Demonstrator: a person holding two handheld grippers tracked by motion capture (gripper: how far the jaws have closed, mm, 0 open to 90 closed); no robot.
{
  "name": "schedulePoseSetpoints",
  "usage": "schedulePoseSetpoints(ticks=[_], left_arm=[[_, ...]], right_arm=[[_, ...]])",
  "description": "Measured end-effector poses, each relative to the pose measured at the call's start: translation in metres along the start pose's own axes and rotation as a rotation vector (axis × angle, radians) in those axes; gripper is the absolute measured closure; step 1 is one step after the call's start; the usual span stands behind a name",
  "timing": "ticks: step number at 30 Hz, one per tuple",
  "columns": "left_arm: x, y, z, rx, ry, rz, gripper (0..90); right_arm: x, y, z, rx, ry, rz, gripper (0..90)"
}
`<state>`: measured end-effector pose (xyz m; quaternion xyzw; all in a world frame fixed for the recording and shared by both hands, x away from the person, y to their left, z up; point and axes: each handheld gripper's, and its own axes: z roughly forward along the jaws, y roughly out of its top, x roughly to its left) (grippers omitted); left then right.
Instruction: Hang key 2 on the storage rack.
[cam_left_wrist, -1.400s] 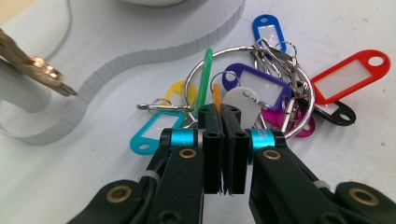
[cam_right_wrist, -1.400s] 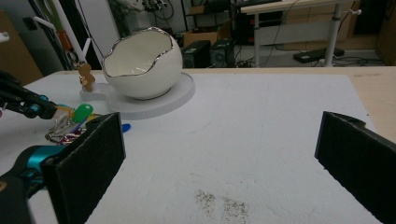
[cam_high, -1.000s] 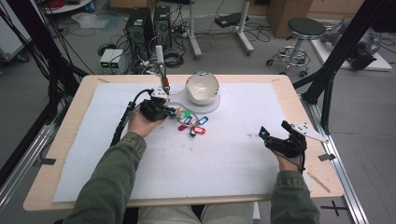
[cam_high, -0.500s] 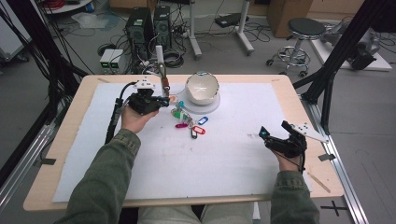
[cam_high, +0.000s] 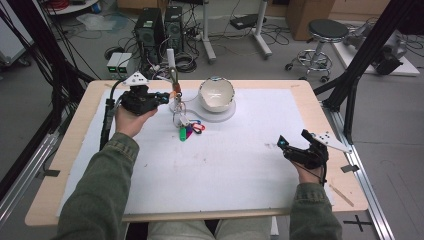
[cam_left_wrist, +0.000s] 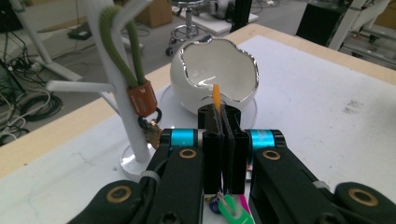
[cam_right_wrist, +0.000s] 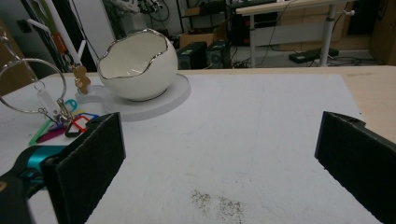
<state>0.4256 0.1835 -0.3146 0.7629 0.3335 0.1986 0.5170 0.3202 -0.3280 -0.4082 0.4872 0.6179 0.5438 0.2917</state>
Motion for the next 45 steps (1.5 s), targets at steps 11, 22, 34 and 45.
schedulePoseSetpoints(ticks=[11, 22, 34, 45], left_arm=[[0.009, 0.016, -0.032, -0.053, 0.061, 0.006, 87.7], [0.024, 0.039, -0.060, -0.109, 0.139, -0.020, 87.7], [0.044, 0.058, -0.071, -0.155, 0.200, -0.059, 87.6], [0.058, 0.068, -0.063, -0.146, 0.228, -0.079, 87.6]], right_arm=[[0.000, 0.000, 0.000, 0.001, -0.002, 0.005, 0.8], [-0.001, 0.000, -0.002, -0.011, -0.006, 0.018, 0.8], [0.000, -0.001, 0.000, -0.001, -0.003, 0.015, 0.8], [-0.002, -0.001, -0.002, -0.005, -0.004, 0.021, 0.8]])
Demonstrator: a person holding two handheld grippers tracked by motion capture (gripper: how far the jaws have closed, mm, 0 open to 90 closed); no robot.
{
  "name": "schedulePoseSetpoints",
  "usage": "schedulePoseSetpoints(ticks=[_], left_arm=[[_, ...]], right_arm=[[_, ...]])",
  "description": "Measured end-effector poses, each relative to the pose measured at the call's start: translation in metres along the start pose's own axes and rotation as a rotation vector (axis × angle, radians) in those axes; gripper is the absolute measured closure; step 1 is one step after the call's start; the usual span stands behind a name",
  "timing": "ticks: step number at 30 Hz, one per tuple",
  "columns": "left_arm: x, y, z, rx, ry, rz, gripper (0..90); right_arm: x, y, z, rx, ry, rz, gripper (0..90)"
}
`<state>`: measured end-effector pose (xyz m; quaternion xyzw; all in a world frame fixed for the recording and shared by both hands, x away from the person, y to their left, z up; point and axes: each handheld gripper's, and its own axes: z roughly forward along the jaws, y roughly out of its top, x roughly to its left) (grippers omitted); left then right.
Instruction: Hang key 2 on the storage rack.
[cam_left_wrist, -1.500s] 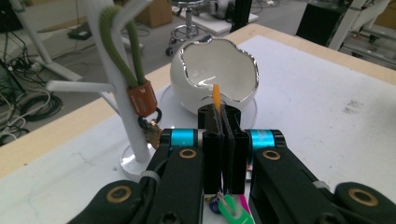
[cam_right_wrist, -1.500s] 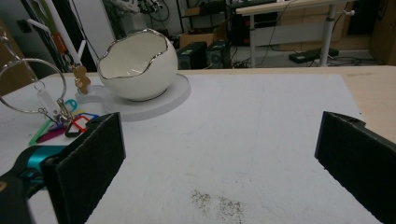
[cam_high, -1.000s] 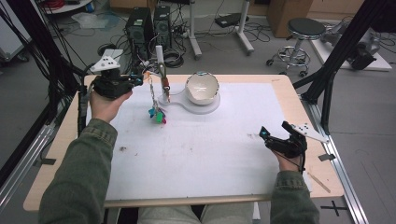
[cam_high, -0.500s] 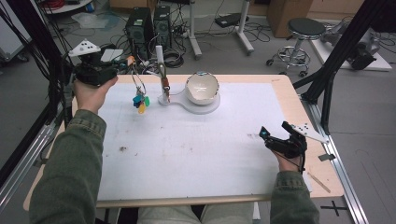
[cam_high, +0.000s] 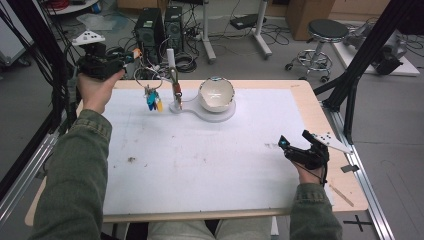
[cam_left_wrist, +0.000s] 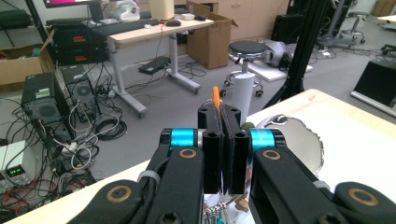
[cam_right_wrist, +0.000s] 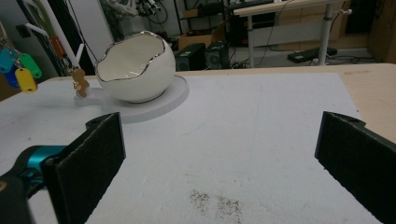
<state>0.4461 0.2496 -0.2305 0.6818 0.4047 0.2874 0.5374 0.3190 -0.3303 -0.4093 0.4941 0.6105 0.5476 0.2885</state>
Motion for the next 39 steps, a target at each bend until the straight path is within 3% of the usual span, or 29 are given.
schedulePoseSetpoints(ticks=[6, 16, 21, 27, 30, 39], left_arm=[[0.008, -0.004, 0.007, 0.027, 0.016, -0.006, 87.6], [0.012, -0.010, 0.020, 0.030, 0.022, -0.037, 87.6], [0.015, -0.010, 0.025, -0.004, 0.025, -0.101, 87.7], [0.016, -0.011, 0.030, -0.014, 0.040, -0.128, 87.6], [0.018, -0.012, 0.034, -0.028, 0.031, -0.158, 87.6], [0.017, -0.016, 0.046, -0.049, 0.000, -0.201, 87.7]], right_arm=[[0.000, 0.000, -0.001, -0.003, 0.000, 0.000, 0.8], [-0.001, 0.000, -0.001, -0.006, 0.001, -0.004, 0.8], [-0.001, 0.000, -0.001, -0.005, 0.003, -0.006, 0.8], [-0.001, 0.000, -0.002, -0.006, 0.003, -0.002, 0.8], [-0.002, 0.000, -0.002, -0.009, 0.003, -0.002, 0.8], [-0.002, -0.001, -0.002, -0.007, 0.002, -0.001, 0.8]])
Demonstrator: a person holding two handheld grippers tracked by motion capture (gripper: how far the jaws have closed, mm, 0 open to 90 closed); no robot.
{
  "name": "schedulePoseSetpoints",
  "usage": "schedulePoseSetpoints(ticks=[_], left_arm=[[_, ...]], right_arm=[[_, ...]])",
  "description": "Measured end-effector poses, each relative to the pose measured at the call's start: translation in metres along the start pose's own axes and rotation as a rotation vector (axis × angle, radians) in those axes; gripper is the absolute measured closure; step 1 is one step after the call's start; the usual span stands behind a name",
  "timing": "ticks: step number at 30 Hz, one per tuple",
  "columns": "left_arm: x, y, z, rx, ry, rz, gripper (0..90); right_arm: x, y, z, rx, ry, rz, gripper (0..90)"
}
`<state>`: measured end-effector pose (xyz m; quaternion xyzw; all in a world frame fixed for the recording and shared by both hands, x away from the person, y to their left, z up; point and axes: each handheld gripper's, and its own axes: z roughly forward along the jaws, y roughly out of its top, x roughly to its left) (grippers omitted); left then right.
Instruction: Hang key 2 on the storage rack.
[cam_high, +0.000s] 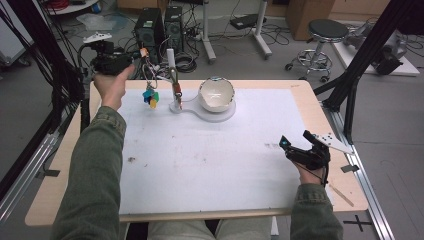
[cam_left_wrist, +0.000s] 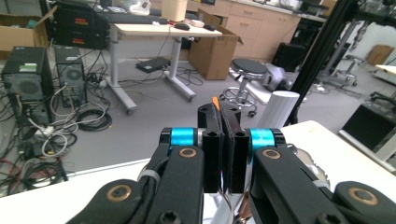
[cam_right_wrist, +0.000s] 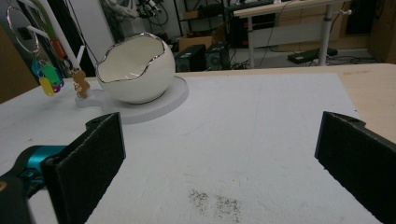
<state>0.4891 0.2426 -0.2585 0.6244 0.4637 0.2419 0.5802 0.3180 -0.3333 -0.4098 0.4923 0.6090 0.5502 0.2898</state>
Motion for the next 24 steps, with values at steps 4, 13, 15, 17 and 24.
schedulePoseSetpoints(ticks=[4, 13, 15, 17, 24], left_arm=[[-0.003, -0.002, 0.005, -0.005, -0.030, -0.018, 87.7], [-0.008, -0.007, 0.017, -0.003, -0.064, -0.039, 87.6], [-0.009, -0.009, 0.019, 0.009, -0.067, -0.035, 87.6], [-0.010, -0.011, 0.023, 0.017, -0.070, -0.036, 87.7], [-0.014, -0.018, 0.035, 0.034, -0.083, -0.037, 87.6]], right_arm=[[0.000, 0.000, 0.000, -0.001, -0.001, 0.004, 0.8], [0.000, 0.000, 0.000, -0.001, 0.001, 0.004, 0.8], [-0.001, 0.000, 0.000, -0.001, 0.002, 0.007, 0.8], [0.000, 0.000, 0.000, 0.000, 0.002, 0.006, 0.8], [0.000, -0.001, 0.000, 0.005, 0.005, 0.013, 0.8]])
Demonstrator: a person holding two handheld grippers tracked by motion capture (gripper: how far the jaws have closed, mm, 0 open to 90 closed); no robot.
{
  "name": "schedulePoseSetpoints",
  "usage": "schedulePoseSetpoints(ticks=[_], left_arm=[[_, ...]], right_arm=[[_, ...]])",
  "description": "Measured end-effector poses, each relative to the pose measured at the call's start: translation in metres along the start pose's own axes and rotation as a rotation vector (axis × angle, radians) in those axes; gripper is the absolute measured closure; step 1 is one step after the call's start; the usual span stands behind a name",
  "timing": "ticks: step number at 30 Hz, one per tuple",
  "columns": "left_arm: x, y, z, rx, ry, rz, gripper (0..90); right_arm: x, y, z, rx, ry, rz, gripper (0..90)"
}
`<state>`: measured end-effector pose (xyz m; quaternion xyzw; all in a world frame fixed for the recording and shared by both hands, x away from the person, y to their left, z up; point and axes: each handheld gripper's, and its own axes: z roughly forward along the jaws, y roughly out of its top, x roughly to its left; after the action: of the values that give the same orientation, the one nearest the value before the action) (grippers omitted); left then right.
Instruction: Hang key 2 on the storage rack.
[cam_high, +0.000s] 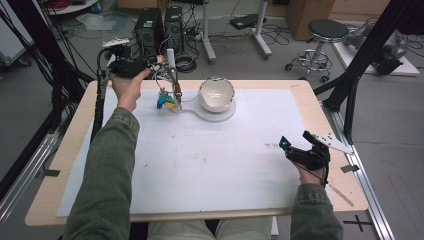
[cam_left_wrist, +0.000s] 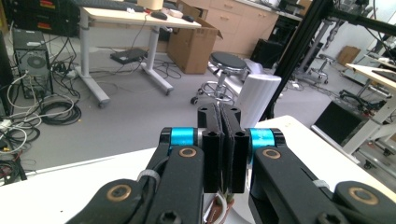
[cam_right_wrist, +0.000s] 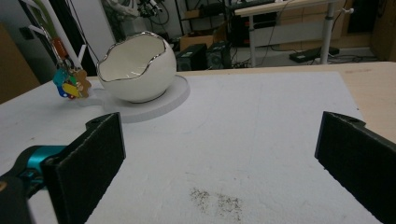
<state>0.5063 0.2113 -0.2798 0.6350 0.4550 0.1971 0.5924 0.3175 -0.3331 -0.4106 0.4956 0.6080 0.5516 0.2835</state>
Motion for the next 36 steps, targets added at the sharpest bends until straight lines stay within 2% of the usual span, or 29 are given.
schedulePoseSetpoints(ticks=[6, 12, 19, 21, 22, 24, 26, 28, 33, 36], left_arm=[[-0.002, -0.004, 0.006, 0.024, -0.001, 0.002, 87.6], [-0.004, -0.011, 0.014, 0.074, 0.004, 0.025, 87.6], [-0.006, -0.008, 0.009, 0.103, 0.034, 0.050, 84.7], [-0.005, -0.008, 0.008, 0.122, 0.034, 0.034, 65.1], [-0.004, -0.009, 0.008, 0.131, 0.033, 0.030, 59.5], [-0.003, -0.011, 0.005, 0.114, 0.041, 0.016, 52.7], [0.000, -0.015, 0.003, 0.087, 0.048, -0.018, 46.0], [0.002, -0.019, 0.001, 0.082, 0.060, -0.031, 38.4], [0.006, -0.027, 0.000, 0.095, 0.147, -0.023, 9.1], [0.006, -0.029, -0.002, 0.125, 0.173, -0.025, 1.6]], right_arm=[[-0.001, 0.000, -0.001, -0.002, 0.000, -0.001, 0.8], [-0.001, 0.000, 0.000, 0.000, 0.000, -0.004, 0.8], [-0.002, -0.001, -0.001, -0.002, -0.002, -0.003, 0.8], [-0.002, 0.000, -0.001, -0.002, -0.001, 0.002, 0.8], [-0.002, 0.000, -0.001, -0.002, -0.001, 0.002, 0.8], [-0.002, 0.000, 0.000, -0.003, -0.001, -0.001, 0.8], [-0.001, 0.000, 0.000, -0.001, 0.000, 0.002, 0.8], [-0.001, 0.000, 0.000, 0.001, 0.000, 0.004, 0.8], [-0.002, 0.000, 0.000, -0.001, -0.005, 0.009, 0.8], [-0.002, 0.000, 0.000, -0.001, -0.005, 0.009, 0.8]])
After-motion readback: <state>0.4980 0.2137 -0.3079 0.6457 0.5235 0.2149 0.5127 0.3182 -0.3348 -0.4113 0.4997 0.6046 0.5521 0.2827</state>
